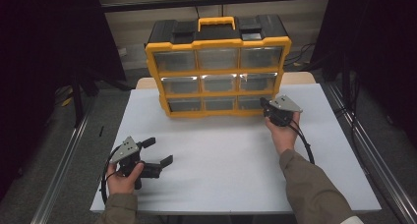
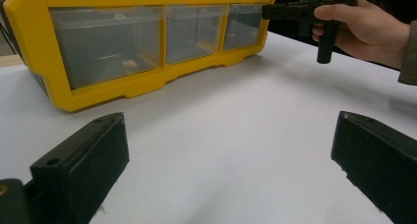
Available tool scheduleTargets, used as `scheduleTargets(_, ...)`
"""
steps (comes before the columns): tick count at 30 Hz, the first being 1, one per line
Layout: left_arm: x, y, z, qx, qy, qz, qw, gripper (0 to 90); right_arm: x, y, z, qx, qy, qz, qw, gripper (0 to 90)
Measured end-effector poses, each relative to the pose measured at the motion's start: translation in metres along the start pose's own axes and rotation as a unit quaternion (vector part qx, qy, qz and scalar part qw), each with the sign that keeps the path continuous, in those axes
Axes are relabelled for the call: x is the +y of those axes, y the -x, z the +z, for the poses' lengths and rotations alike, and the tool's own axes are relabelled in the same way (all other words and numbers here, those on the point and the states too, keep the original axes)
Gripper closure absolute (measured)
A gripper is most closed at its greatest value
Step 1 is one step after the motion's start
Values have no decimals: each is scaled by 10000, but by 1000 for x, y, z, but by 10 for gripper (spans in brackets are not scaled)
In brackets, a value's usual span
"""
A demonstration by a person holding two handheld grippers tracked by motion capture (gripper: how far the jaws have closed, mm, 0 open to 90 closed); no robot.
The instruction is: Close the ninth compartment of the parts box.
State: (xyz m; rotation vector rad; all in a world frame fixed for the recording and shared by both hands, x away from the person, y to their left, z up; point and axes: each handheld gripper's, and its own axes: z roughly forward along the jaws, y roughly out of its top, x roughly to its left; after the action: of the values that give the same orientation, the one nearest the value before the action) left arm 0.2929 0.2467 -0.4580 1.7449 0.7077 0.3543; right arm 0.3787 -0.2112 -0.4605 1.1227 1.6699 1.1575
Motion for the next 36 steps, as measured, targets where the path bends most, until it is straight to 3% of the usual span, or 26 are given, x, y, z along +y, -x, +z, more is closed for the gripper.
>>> scheduleTargets(1,0,0,0,-63,15,-31,10000,8,0,0,1,-11,17,-6,10000,900)
scheduleTargets(6,-2,-2,-2,27,-21,0,10000,8,-1,0,4,9,10,-12,10000,891)
scheduleTargets(9,-2,-2,-2,29,-15,-11,10000,8,-1,0,3,32,20,11,10000,843)
scheduleTargets(18,-2,0,-1,33,-35,-26,10000,8,-1,0,-17,352,151,344,9987,618)
scheduleTargets(25,-2,1,1,25,-51,6,10000,8,-3,1,-35,556,114,500,9971,397)
scheduleTargets(27,-2,2,2,19,-59,-16,10000,8,-4,1,-40,588,65,502,9970,379)
scheduleTargets(30,-2,2,3,13,-53,-6,10000,8,-5,0,-50,575,101,477,9972,276)
scheduleTargets(31,-1,1,3,10,-99,85,9999,8,-6,0,-52,626,136,522,9966,267)
scheduleTargets(32,-2,0,4,-144,-63,59,9999,8,-6,1,-54,645,118,540,9964,248)
scheduleTargets(33,-2,2,4,-11,-85,24,10000,8,-7,1,-57,654,124,556,9962,227)
scheduleTargets(36,-1,3,5,-16,-84,33,10000,8,-8,1,-63,676,135,595,9958,169)
